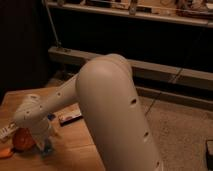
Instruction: Pick up the ceramic cup
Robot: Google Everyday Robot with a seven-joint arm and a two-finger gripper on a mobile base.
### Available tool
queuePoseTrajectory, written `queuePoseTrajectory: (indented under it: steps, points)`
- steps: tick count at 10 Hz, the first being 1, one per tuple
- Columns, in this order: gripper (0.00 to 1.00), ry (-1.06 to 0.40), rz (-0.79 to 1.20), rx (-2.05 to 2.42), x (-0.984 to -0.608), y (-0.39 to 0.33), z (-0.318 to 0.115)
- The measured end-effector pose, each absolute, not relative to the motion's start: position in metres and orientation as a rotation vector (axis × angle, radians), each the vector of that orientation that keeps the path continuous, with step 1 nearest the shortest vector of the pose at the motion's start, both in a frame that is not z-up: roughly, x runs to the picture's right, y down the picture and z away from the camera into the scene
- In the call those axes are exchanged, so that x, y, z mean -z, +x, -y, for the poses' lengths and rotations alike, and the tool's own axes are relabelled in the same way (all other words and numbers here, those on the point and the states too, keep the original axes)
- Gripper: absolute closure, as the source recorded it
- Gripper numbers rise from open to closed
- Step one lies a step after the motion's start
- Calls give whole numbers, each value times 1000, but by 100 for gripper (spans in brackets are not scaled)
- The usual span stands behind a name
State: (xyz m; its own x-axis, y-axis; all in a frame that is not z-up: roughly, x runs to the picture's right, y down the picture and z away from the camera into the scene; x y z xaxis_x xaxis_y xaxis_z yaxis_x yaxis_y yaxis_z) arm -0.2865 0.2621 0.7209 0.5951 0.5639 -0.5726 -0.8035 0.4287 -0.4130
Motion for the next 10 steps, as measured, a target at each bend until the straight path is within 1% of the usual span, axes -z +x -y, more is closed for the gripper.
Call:
queuePoseTrajectory:
  steps: [2, 3, 5, 6, 7, 8, 9, 10]
  points:
    - [36, -712, -419, -862, -731, -281, -274]
    - [42, -719, -453, -852, -736, -276, -283]
    - [61, -753, -530, -848, -743, -270, -299]
    - [74, -799, -564, -867, -742, -274, -305]
    - [82, -827, -563, -878, -742, -276, -304]
    - [91, -858, -528, -909, -739, -284, -290]
    - [99, -884, -452, -949, -725, -298, -260]
    - [100, -879, -392, -975, -712, -304, -234]
